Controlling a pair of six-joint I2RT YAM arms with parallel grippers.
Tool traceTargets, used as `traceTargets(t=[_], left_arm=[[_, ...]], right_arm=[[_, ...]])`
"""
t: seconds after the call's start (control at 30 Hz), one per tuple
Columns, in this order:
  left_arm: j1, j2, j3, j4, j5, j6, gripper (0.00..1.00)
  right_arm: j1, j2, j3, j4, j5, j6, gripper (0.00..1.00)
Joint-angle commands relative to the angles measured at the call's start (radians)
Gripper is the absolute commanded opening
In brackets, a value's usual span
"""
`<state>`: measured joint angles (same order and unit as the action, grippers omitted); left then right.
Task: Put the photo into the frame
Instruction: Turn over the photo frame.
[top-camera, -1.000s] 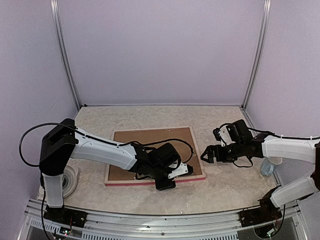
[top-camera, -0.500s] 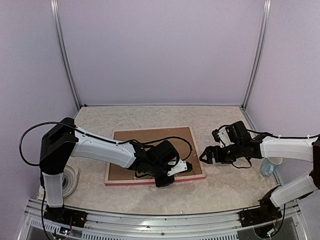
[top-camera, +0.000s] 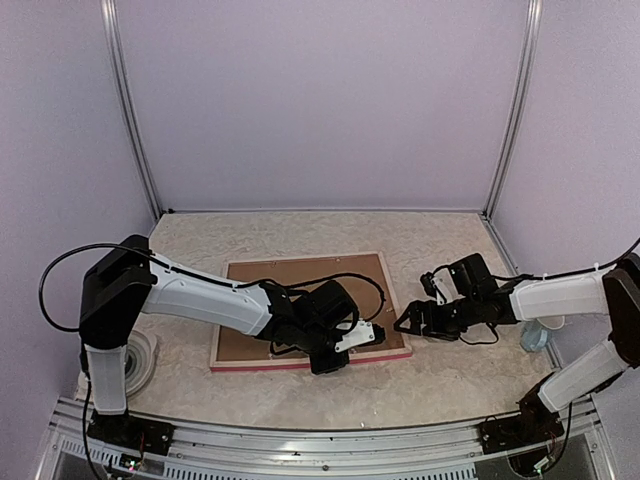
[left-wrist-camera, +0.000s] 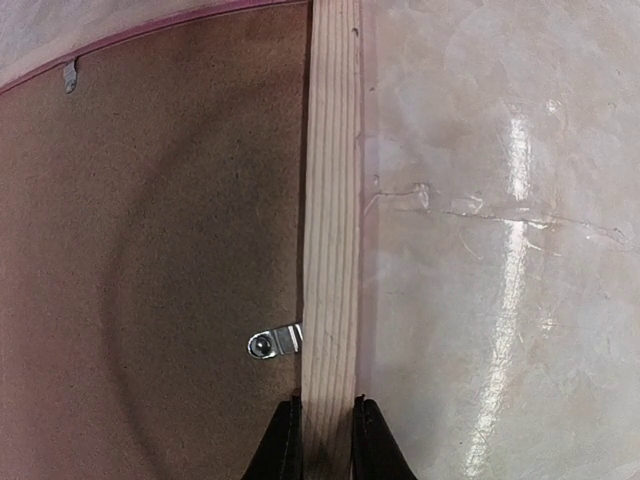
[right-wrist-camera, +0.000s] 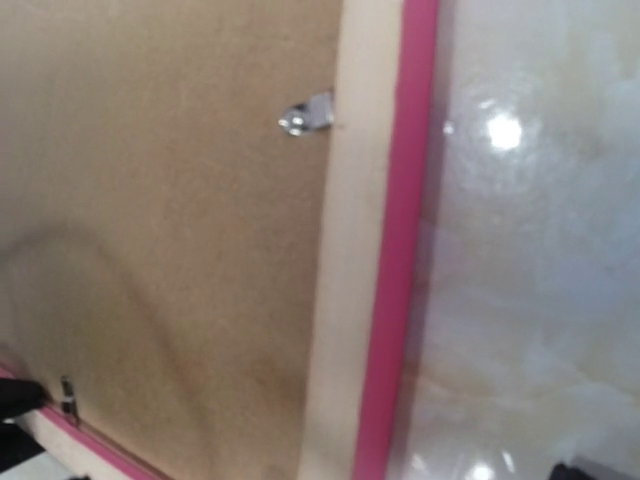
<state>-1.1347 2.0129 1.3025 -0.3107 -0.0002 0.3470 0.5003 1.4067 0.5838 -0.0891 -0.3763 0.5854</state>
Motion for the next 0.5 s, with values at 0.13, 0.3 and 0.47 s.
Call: traceTargets(t=[0.13, 0.3, 0.47], left_arm=[[0.01, -0.041, 0.035, -0.028, -0.052, 0.0, 0.0], [0.01, -0.069, 0.04, -0.032, -0.063, 0.001, 0.0], [0.01, -0.101, 0.045, -0.025, -0.072, 0.004, 0.0]], right_arm=[[-0.024, 0.039, -0.037, 0.153, -0.154, 0.06, 0.99], [-0.03, 0.063, -0.057, 0.203, -0.204, 0.084, 0.99], [-0.035, 0.074, -0.078, 0.247, -0.246, 0.11, 0.99]])
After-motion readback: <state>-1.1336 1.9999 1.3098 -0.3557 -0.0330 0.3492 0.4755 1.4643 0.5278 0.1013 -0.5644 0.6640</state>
